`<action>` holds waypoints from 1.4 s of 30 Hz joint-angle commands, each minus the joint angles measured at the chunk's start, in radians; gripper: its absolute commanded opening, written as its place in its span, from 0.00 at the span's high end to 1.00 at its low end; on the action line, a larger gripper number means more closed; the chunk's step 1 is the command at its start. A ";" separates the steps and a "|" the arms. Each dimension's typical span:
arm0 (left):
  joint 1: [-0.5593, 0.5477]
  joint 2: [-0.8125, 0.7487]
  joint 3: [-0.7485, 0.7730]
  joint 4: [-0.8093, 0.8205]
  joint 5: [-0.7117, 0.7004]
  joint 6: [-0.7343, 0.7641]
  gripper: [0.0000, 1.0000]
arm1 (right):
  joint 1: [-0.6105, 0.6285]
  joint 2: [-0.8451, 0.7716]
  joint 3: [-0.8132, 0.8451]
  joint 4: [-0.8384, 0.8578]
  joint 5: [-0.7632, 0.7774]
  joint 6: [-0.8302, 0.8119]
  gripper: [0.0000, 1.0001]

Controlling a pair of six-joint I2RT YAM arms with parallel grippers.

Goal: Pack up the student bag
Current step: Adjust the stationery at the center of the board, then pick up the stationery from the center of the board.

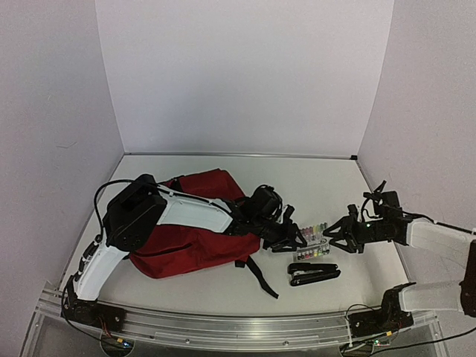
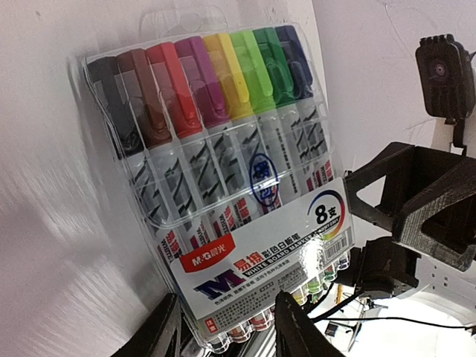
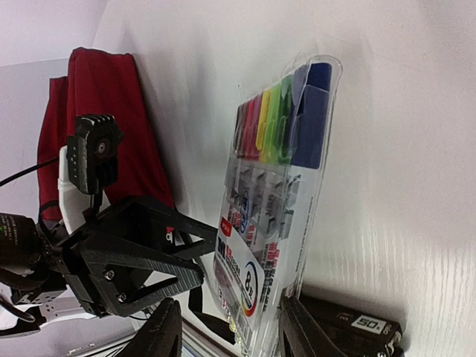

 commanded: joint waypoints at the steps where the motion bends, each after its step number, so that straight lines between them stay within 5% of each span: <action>1: -0.058 -0.106 -0.032 0.094 0.031 -0.026 0.58 | 0.024 -0.121 -0.055 -0.101 -0.022 0.033 0.56; 6: -0.067 -0.131 -0.092 0.065 -0.013 -0.020 0.57 | 0.025 -0.156 -0.113 -0.120 0.038 0.057 0.54; 22: -0.048 -0.165 -0.019 -0.154 -0.169 0.126 0.44 | 0.026 0.083 0.040 -0.146 0.276 -0.091 0.40; 35: -0.010 -0.011 0.086 -0.127 -0.045 0.075 0.40 | 0.025 0.236 0.042 -0.037 0.044 -0.136 0.41; 42: -0.010 0.045 0.136 -0.176 -0.032 0.083 0.46 | 0.026 0.288 0.022 0.024 0.011 -0.124 0.42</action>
